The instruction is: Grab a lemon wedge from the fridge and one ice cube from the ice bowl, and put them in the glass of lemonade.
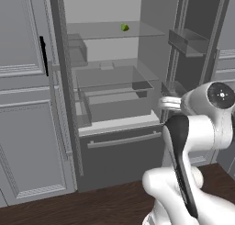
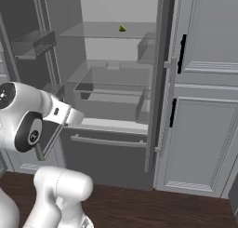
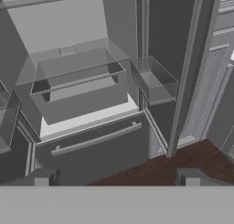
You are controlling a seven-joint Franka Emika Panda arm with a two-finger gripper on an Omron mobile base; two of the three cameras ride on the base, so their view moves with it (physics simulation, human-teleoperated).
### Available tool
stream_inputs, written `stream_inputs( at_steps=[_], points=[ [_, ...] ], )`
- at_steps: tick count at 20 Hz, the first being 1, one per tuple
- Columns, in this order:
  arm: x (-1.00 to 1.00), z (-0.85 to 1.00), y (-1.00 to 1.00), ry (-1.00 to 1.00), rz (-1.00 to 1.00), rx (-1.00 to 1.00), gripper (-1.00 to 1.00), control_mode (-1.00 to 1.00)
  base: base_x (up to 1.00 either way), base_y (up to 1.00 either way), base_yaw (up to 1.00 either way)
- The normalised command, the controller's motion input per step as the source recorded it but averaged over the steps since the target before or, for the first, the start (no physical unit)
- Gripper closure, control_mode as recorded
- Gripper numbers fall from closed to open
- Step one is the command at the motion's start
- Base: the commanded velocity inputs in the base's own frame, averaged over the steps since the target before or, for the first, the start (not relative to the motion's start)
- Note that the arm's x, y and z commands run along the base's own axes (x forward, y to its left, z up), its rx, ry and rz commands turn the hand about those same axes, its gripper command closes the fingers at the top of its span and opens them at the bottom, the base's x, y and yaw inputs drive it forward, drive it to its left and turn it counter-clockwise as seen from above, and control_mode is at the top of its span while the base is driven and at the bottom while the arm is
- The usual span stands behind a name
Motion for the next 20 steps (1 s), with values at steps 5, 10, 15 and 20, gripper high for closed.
stream_inputs(
  at_steps=[5, 10, 15, 20],
  points=[
    [-0.30, 0.04, -0.28, -0.06, 0.00, 0.02, -1.00, -1.00, 0.00, 0.00, 0.00],
    [-0.42, -0.01, -0.08, -0.09, 0.04, 0.03, -1.00, -1.00, 0.00, 0.00, 0.00],
    [-0.01, 0.00, 0.20, -0.02, 0.09, -0.01, -1.00, -1.00, 0.00, 0.00, 0.00],
    [0.00, 0.00, 0.21, 0.00, 0.05, -0.02, -1.00, -1.00, 0.00, 0.00, 0.00]
  ],
)
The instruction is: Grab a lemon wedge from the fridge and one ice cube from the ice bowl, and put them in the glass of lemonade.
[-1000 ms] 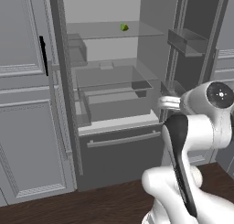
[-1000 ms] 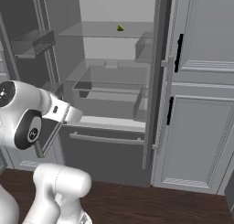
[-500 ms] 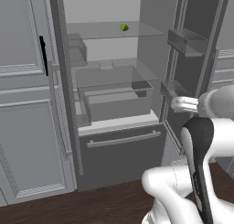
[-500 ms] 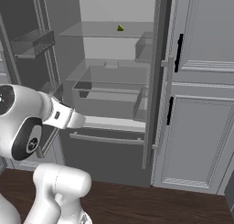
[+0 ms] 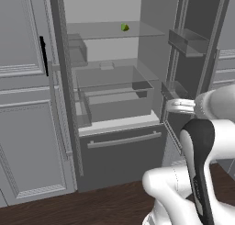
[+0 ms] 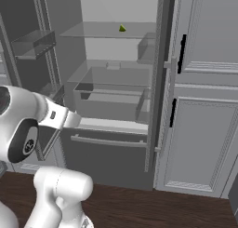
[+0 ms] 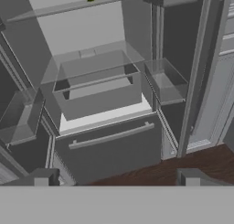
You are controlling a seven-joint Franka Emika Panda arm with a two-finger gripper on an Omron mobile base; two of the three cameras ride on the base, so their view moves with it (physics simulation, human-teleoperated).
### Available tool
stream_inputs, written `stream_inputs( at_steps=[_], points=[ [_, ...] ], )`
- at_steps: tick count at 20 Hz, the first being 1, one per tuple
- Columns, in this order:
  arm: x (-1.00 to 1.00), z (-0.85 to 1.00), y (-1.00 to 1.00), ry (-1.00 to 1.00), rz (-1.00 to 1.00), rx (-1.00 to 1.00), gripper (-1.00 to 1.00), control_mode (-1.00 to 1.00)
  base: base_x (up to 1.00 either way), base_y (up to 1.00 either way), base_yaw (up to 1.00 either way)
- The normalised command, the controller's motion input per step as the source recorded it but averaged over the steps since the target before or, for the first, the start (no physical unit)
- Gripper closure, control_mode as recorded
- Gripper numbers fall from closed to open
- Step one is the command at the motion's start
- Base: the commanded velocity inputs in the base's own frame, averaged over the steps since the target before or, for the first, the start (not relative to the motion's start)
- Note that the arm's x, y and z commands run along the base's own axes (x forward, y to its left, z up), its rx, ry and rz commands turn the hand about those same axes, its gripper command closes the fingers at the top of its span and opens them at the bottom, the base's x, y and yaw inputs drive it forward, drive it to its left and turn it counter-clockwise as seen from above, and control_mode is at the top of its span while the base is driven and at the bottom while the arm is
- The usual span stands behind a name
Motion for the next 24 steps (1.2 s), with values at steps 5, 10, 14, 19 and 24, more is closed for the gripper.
stream_inputs(
  at_steps=[5, 10, 14, 19, 24],
  points=[
    [0.00, 0.00, 0.06, 0.00, 0.00, 0.00, -1.00, 1.00, 0.00, 0.00, 0.00],
    [0.00, 0.00, 0.00, 0.00, 0.00, 0.00, -1.00, 1.00, 0.42, 0.26, 0.08],
    [0.00, 0.00, 0.00, 0.00, 0.00, 0.00, -1.00, 1.00, 0.74, 0.24, 0.17],
    [0.00, 0.00, 0.00, 0.00, 0.00, 0.00, -1.00, 1.00, 0.61, -0.22, 0.08],
    [0.00, 0.00, 0.00, 0.00, 0.00, 0.00, -1.00, 1.00, 0.61, -0.35, 0.04]
  ],
)
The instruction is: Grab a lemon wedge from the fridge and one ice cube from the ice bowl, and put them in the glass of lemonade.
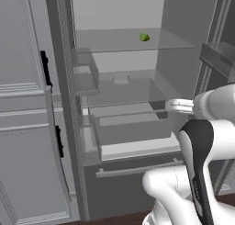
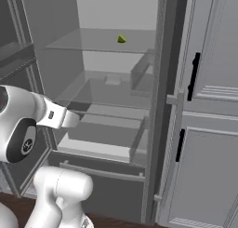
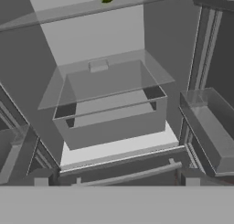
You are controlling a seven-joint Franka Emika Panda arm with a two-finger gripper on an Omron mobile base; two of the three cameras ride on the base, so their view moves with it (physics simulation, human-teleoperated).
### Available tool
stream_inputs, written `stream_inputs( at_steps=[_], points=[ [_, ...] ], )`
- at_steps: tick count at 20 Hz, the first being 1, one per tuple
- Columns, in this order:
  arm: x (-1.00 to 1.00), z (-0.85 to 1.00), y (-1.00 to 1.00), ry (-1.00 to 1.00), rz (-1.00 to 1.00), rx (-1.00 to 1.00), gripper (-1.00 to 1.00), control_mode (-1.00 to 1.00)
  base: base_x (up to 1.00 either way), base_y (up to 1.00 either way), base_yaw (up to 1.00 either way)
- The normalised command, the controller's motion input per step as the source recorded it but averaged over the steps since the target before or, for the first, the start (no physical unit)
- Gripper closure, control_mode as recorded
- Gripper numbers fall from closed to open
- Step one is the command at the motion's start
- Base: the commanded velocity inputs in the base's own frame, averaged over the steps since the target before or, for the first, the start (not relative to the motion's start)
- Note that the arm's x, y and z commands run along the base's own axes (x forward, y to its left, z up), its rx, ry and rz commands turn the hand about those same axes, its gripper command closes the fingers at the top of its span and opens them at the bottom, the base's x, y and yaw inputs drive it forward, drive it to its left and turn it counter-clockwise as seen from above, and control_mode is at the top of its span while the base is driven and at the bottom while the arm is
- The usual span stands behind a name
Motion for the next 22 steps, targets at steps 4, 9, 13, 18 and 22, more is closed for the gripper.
stream_inputs(
  at_steps=[4, 9, 13, 18, 22],
  points=[
    [0.00, 0.00, 0.00, 0.00, 0.00, 0.00, -1.00, 1.00, 0.66, -0.11, 0.03],
    [0.00, 0.00, 0.00, 0.00, 0.00, 0.00, -1.00, 1.00, 0.59, 0.00, 0.02],
    [0.00, 0.00, 0.00, 0.00, 0.00, 0.00, -1.00, 1.00, 0.25, -0.02, 0.00],
    [0.08, 0.10, 0.00, -0.05, 0.00, -0.01, -1.00, -1.00, 0.02, 0.00, 0.00],
    [0.02, 0.70, 0.00, -0.10, 0.01, -0.03, -1.00, -1.00, 0.00, 0.00, 0.00]
  ],
)
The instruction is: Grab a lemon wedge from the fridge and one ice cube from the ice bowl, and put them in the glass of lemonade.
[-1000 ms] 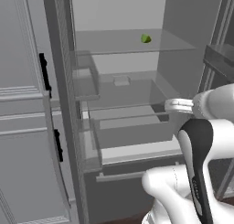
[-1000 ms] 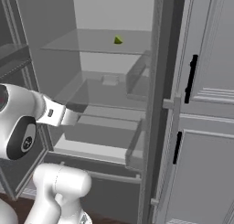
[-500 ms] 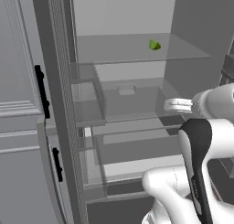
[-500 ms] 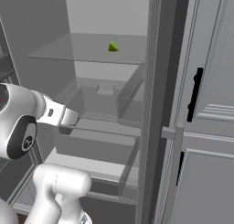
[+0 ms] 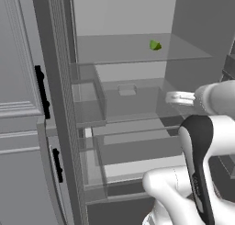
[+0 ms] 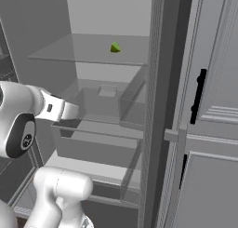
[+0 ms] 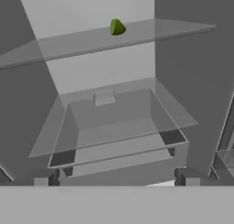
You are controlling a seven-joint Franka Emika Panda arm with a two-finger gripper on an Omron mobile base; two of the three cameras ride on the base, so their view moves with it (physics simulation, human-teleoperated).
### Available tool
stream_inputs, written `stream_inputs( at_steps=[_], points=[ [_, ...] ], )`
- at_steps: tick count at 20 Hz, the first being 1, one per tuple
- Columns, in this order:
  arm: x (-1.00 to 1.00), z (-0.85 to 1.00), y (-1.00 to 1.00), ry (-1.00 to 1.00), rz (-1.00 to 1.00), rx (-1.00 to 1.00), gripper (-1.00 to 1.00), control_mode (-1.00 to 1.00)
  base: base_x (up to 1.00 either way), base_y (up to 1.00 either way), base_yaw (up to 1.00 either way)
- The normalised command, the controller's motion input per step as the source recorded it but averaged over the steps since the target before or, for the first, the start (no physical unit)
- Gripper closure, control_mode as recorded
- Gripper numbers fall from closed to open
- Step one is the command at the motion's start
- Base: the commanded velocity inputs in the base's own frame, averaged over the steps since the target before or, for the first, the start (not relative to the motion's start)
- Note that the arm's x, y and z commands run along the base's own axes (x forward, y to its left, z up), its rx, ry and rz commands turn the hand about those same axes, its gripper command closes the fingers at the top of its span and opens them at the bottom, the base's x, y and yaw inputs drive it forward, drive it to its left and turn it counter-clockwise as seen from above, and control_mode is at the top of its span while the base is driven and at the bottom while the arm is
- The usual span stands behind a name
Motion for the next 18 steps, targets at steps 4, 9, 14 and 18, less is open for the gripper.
stream_inputs(
  at_steps=[4, 9, 14, 18],
  points=[
    [-0.03, 0.94, -0.05, -0.11, 0.06, -0.05, -1.00, -1.00, 0.00, 0.00, 0.00],
    [0.00, 0.69, -0.18, -0.02, 0.11, -0.12, -1.00, -1.00, 0.00, 0.00, 0.00],
    [0.19, 0.10, -0.13, 0.04, 0.20, -0.22, -1.00, -1.00, 0.00, 0.00, 0.00],
    [0.32, 0.06, -0.07, 0.02, 0.10, -0.24, -1.00, -1.00, 0.00, 0.00, 0.00]
  ],
)
